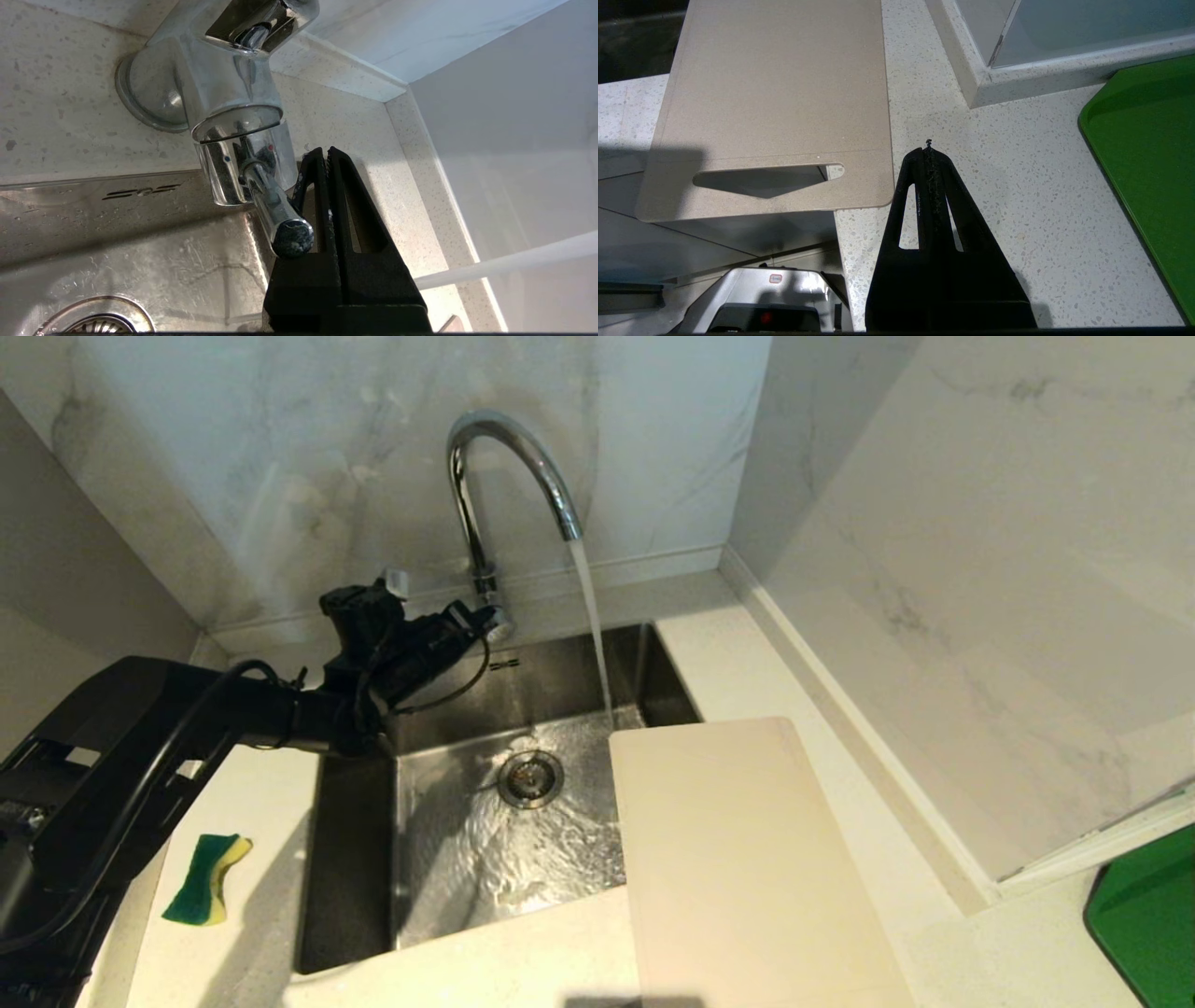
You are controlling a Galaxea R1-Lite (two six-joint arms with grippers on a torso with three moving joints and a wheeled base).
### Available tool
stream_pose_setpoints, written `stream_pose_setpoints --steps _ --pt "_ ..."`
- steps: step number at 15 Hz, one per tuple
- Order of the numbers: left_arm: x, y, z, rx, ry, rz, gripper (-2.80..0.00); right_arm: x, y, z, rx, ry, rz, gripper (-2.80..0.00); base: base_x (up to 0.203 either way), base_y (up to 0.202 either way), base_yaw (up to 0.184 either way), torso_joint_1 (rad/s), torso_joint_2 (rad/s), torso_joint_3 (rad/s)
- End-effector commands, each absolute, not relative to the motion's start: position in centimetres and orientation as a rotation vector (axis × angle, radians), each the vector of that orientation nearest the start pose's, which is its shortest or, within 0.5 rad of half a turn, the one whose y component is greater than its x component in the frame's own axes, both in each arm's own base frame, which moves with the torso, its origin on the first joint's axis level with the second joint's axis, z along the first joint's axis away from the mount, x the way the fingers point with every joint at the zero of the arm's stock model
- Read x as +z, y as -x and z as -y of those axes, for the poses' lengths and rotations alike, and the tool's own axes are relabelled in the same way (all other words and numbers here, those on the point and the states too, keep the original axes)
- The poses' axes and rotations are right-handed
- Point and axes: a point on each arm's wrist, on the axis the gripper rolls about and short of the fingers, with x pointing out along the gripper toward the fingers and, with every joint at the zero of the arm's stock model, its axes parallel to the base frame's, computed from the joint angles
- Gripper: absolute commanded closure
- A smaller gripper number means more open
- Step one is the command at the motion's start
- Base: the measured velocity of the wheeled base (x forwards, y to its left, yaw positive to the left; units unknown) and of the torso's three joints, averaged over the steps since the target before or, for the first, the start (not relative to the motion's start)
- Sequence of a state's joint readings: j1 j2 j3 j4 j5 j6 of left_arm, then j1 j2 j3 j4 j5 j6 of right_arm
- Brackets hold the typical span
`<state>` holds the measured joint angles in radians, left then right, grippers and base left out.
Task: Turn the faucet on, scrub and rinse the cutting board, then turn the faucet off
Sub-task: Turn off the tap
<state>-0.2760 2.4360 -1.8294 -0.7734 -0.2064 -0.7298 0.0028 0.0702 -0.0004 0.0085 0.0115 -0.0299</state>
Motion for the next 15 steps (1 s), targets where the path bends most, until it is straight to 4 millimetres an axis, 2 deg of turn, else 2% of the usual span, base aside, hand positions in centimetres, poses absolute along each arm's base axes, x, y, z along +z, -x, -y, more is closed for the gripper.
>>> stream_pose_setpoints --steps 1,10,15 --pt "17.5 -49.7 14.0 -0.515 0.723 -0.003 0.0 7.6 1.7 0.0 0.017 0.03 -0.079 0.0 0.0 0.0 0.0 0.0 0.0 0.0" --pt "17.8 -50.7 11.4 -0.467 0.721 0.029 0.0 7.6 1.8 0.0 0.015 0.03 -0.075 0.0 0.0 0.0 0.0 0.0 0.0 0.0" --pt "18.3 -50.5 11.5 -0.467 0.723 0.035 0.0 7.6 1.8 0.0 0.015 0.03 -0.07 0.0 0.0 0.0 0.0 0.0 0.0 0.0"
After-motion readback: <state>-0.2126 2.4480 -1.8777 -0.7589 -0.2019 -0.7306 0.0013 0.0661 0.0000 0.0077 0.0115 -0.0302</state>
